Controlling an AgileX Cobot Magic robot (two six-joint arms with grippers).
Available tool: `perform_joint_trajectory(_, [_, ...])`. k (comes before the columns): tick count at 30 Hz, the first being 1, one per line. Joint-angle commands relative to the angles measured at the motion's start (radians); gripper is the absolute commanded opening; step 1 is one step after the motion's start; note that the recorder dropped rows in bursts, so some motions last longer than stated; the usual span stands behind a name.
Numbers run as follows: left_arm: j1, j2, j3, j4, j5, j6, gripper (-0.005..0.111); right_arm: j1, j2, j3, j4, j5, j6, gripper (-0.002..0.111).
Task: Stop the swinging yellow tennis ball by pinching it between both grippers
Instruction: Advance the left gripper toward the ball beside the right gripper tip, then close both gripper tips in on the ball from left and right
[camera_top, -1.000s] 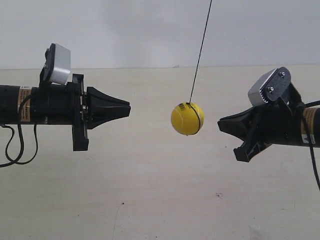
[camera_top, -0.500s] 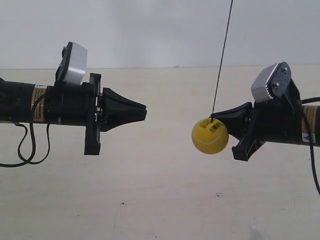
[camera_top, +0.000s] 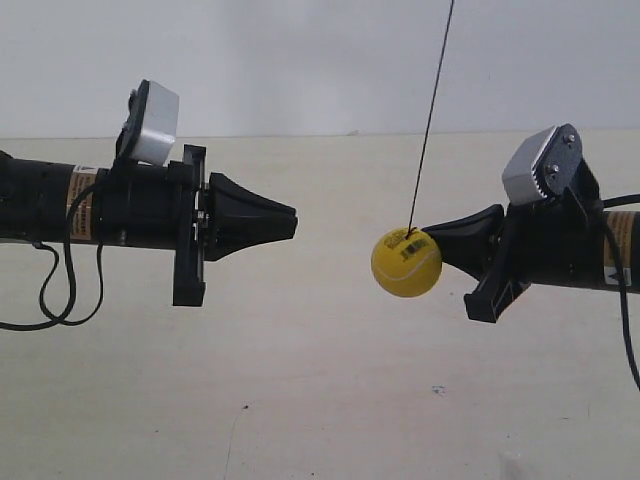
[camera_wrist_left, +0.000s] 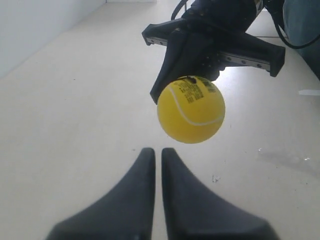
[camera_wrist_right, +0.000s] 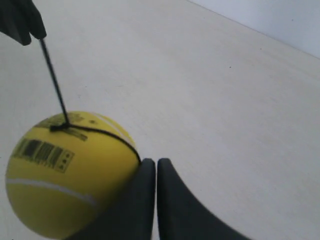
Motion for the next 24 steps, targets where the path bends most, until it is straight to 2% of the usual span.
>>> perform_joint_trajectory(1, [-0.004, 0.002, -0.004, 0.012, 0.005, -0.011, 0.005, -0.001, -0.001, 0.000, -0.002, -0.012, 0.005, 0.000])
perform_joint_trajectory(5, [-0.011, 0.002, -0.004, 0.012, 0.003, -0.011, 0.005, -0.001, -0.001, 0.000, -0.002, -0.012, 0.005, 0.000])
perform_joint_trajectory(9, [-0.050, 0.002, -0.004, 0.012, 0.009, -0.008, 0.005, -0.001, -0.001, 0.000, -0.013, -0.012, 0.005, 0.000])
perform_joint_trajectory(15, [-0.106, 0.002, -0.011, 0.004, 0.099, 0.000, 0.005, -0.001, -0.001, 0.000, -0.017, -0.012, 0.009, 0.000])
perform_joint_trajectory(24, [-0.108, 0.002, -0.020, 0.001, 0.101, -0.019, 0.005, -0.001, -0.001, 0.000, -0.019, -0.039, 0.009, 0.000])
